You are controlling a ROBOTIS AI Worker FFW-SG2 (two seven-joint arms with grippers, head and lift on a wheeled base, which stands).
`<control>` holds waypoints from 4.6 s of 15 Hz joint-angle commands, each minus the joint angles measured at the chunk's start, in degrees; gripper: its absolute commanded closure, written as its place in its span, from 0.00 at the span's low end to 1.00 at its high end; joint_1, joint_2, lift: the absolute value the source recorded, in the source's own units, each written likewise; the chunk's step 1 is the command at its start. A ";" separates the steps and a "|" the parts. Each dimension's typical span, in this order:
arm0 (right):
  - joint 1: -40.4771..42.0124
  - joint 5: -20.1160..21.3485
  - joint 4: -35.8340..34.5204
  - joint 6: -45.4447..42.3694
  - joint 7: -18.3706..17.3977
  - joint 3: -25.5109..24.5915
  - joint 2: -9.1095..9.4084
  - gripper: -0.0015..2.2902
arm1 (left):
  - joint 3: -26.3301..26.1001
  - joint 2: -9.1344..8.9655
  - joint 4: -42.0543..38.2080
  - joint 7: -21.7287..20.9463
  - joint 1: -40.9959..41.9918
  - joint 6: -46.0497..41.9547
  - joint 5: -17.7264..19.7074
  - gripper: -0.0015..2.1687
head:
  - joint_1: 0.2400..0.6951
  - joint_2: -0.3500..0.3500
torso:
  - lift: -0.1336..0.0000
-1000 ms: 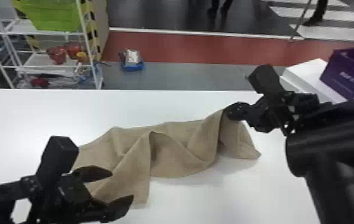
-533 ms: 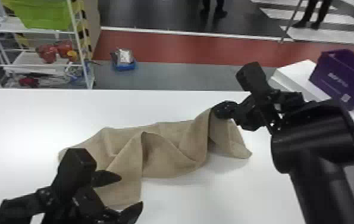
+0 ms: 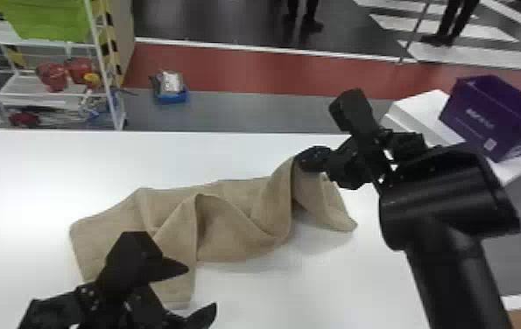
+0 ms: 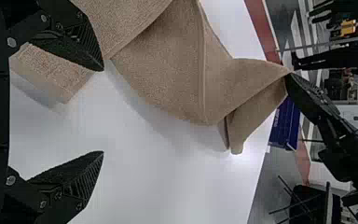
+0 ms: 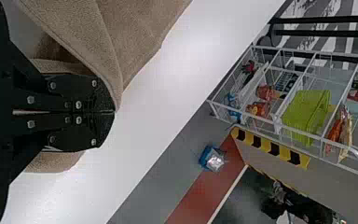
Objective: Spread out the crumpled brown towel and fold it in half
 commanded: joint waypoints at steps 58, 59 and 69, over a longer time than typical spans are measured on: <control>-17.51 2.46 10.90 -6.12 -17.39 -4.79 -2.28 0.88 | 24.73 0.64 30.31 1.16 -58.77 4.47 1.92 0.69 | 0.31 0.45 | 0.08; -14.52 1.58 6.77 -5.77 -16.87 -5.58 -3.33 0.88 | 26.57 0.91 27.59 0.37 -56.23 3.95 3.77 0.69 | 0.29 0.45 | 0.08; 24.24 -0.17 -15.73 -22.65 -3.33 -11.11 -7.64 0.88 | 44.77 3.37 13.61 -7.80 -15.09 -39.47 17.92 0.69 | 0.93 0.59 | 0.08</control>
